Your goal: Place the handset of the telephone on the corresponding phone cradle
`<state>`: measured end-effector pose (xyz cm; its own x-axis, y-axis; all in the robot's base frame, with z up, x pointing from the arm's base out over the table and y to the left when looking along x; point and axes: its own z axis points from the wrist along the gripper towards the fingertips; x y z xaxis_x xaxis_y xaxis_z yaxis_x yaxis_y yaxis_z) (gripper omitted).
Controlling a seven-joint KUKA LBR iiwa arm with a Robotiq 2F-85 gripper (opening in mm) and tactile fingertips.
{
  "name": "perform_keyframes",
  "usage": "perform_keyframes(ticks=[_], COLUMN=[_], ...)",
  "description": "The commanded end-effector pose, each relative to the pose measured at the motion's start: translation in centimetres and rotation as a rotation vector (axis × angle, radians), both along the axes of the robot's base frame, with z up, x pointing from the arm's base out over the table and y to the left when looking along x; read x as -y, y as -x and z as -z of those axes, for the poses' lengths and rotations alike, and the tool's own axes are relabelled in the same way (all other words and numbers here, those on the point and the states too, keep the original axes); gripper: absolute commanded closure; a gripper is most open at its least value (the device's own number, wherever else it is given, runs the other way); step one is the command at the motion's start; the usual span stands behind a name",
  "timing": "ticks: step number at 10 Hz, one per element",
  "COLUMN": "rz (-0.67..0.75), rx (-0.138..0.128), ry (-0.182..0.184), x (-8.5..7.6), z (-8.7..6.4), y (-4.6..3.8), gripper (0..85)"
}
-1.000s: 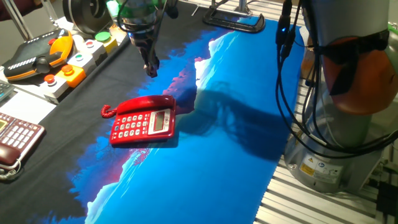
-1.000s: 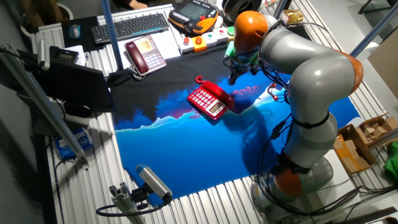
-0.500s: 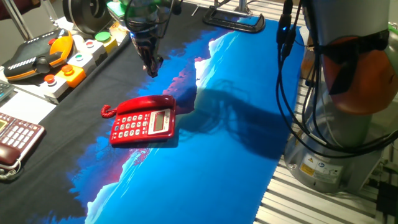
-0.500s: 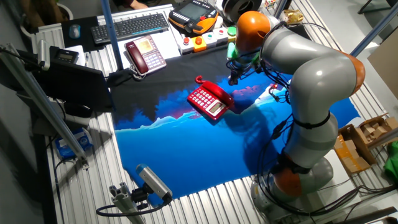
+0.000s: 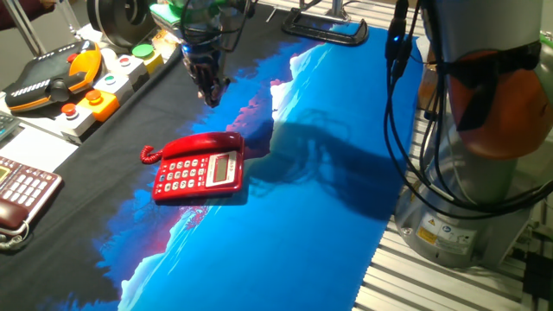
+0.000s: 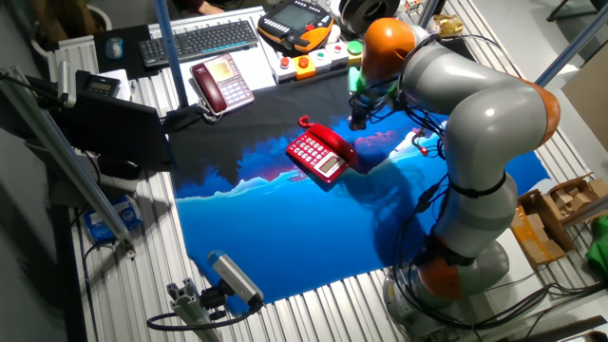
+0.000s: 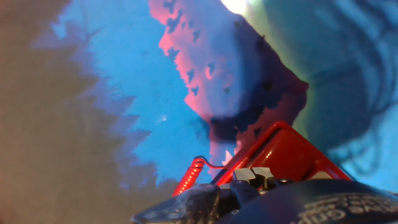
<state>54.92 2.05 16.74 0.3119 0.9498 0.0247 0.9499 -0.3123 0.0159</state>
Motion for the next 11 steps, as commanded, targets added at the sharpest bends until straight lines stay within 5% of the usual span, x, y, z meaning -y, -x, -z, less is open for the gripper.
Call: perform_keyframes(ticks=[1,3,4,5,7,11], rz=[-0.065,-0.249,-0.505,-0.597,-0.568,-0.632], rx=[0.007,0.020,0.000,-0.019,-0.010,-0.041], ry=[0.022,0.074,0.083,0.083,0.001,-0.008], x=[0.02,0.02,0.02,0.02,0.02,-0.36], z=[0.01,0.01,0.01,0.01,0.01,-0.73], y=[-0.01,-0.01,-0.01,-0.01,-0.01,0.58], gripper=[84.3,84.3,84.3,84.3,84.3,84.3])
